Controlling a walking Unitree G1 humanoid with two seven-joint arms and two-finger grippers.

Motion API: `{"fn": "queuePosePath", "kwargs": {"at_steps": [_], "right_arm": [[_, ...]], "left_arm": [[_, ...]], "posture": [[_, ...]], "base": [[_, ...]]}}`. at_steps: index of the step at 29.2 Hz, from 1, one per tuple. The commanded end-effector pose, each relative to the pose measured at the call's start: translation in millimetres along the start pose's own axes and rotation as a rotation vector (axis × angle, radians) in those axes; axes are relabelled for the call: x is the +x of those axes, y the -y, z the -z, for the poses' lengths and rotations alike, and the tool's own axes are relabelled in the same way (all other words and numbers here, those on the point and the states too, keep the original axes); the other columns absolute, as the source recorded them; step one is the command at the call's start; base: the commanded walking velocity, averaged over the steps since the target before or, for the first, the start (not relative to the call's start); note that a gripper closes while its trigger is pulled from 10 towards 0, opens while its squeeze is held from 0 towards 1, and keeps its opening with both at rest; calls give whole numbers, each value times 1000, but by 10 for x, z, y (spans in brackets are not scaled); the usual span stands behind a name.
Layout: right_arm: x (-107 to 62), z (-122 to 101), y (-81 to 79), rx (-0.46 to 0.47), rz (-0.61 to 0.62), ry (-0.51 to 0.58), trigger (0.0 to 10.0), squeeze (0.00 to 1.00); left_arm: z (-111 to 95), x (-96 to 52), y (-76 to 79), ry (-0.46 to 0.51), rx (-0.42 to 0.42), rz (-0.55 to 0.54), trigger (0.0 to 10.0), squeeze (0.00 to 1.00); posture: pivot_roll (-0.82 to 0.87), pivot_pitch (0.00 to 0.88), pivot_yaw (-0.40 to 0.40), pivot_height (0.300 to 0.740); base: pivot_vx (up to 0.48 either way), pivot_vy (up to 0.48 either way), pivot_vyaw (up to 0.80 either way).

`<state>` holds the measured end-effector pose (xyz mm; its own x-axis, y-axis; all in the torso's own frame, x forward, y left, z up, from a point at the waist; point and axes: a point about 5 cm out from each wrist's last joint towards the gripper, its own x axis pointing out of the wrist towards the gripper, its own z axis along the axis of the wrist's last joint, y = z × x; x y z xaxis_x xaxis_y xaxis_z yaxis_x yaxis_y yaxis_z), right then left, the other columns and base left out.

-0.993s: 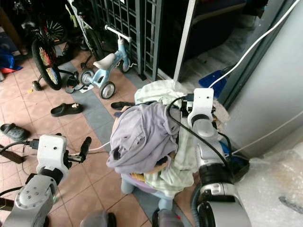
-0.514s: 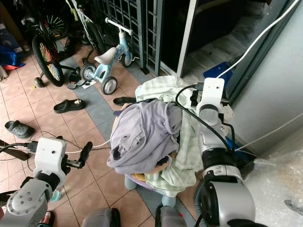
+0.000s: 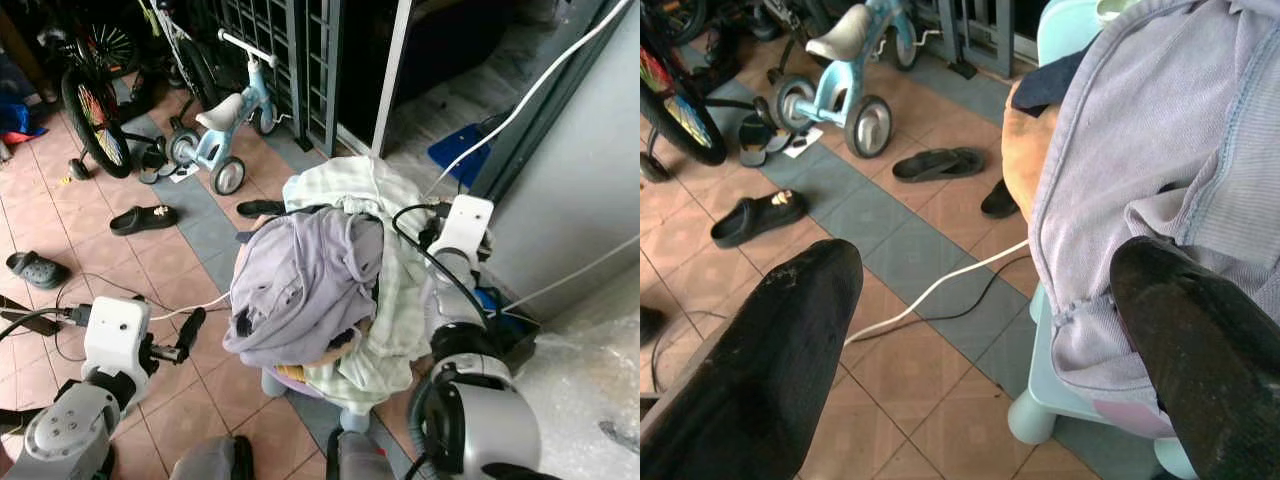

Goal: Clothes washing

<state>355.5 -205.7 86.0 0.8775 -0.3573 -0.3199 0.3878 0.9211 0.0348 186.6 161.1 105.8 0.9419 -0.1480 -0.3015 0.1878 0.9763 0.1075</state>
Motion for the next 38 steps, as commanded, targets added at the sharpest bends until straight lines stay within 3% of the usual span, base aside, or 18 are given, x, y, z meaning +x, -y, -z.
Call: {"fn": "queuePosePath", "kwargs": {"at_steps": [1,26,38], "right_arm": [[-5,25,-75,21,-33,-32,0,0],[0,58,-148,111,-96,-59,0,0],[26,-67,-190,137,-128,-25,0,0]], "left_arm": [[11,-18,-21,-12,-1,-14,10000,0],[2,37,-32,-5,9,-33,10000,0],[-26,139,-25,25,-4,-77,10000,0]], "posture": [[134,153,17,740],[132,142,14,740],[123,100,-11,740]], "base": [[0,0,0],[0,0,0],[0,0,0]]}}
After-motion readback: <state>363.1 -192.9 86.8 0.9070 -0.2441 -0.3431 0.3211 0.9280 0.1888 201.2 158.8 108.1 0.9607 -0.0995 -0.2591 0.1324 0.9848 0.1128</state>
